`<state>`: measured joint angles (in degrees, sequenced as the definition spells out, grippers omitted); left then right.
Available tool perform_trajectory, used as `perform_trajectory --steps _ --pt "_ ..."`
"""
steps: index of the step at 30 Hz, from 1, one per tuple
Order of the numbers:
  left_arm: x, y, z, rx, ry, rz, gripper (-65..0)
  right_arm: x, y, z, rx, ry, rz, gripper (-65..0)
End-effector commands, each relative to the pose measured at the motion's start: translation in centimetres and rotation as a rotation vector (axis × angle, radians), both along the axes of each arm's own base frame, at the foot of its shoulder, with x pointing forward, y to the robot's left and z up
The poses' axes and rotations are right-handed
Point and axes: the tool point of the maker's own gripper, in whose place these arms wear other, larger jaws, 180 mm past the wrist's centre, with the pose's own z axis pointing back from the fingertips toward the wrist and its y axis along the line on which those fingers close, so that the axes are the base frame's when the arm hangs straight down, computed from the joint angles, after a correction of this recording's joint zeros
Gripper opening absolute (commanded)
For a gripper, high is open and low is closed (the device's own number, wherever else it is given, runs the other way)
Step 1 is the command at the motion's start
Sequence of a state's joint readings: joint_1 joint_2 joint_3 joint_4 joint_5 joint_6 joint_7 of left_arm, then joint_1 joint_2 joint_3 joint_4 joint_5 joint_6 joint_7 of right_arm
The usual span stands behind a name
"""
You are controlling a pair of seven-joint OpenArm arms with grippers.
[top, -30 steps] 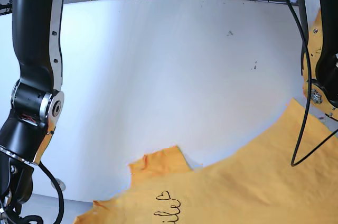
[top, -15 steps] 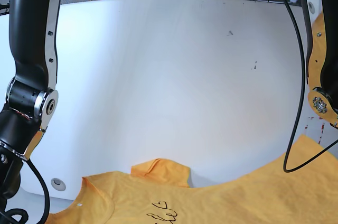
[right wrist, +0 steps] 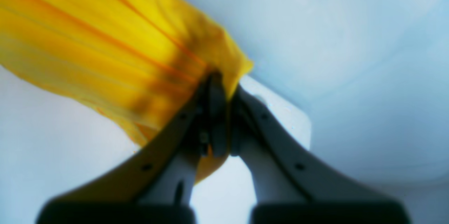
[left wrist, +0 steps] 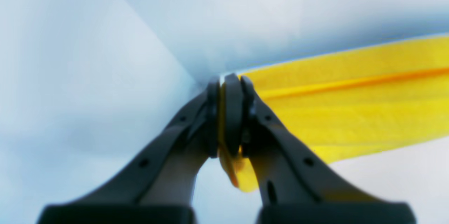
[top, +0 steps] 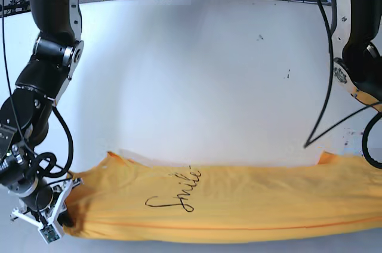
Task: Fold the T-shirt properly
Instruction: 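Lay the shirt down with both grippers, folding its edge over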
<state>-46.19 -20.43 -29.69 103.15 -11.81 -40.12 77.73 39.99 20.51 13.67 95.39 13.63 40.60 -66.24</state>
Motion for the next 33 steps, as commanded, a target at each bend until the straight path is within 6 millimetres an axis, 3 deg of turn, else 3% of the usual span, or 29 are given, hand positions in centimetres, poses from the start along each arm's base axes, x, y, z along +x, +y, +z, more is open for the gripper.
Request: perform_trajectory --steps 1,7,15,19,26,33 --pt "-1.3 1.1 1.2 0.042 -0.036 0.053 -65.0 -0.7 -1.7 1.2 -0.049 -0.029 -0.062 -65.0" --pt "-2.7 1.1 -5.7 -0.009 0.095 0.068 -65.0 -3.4 -1.5 -3.1 -0.026 0.027 -0.077 -65.0" --pt "-5.8 -0.2 -13.5 -0.004 0.277 0.060 -65.0 -7.8 -1.0 -8.8 -0.069 0.141 -0.070 -65.0" --pt "-8.5 0.6 -17.3 -0.038 0.370 0.099 -65.0 -10.4 -1.1 -12.2 -0.024 0.211 -0.100 -65.0" --pt "-12.8 1.7 -22.0 -0.042 0.517 0.142 -65.0 -14.7 -2.3 -17.1 -0.010 0.350 -0.145 -65.0" --pt "-16.1 2.7 -24.4 -0.048 0.601 0.182 -65.0 -18.1 -3.2 -19.9 -0.003 0.447 -0.177 -65.0"
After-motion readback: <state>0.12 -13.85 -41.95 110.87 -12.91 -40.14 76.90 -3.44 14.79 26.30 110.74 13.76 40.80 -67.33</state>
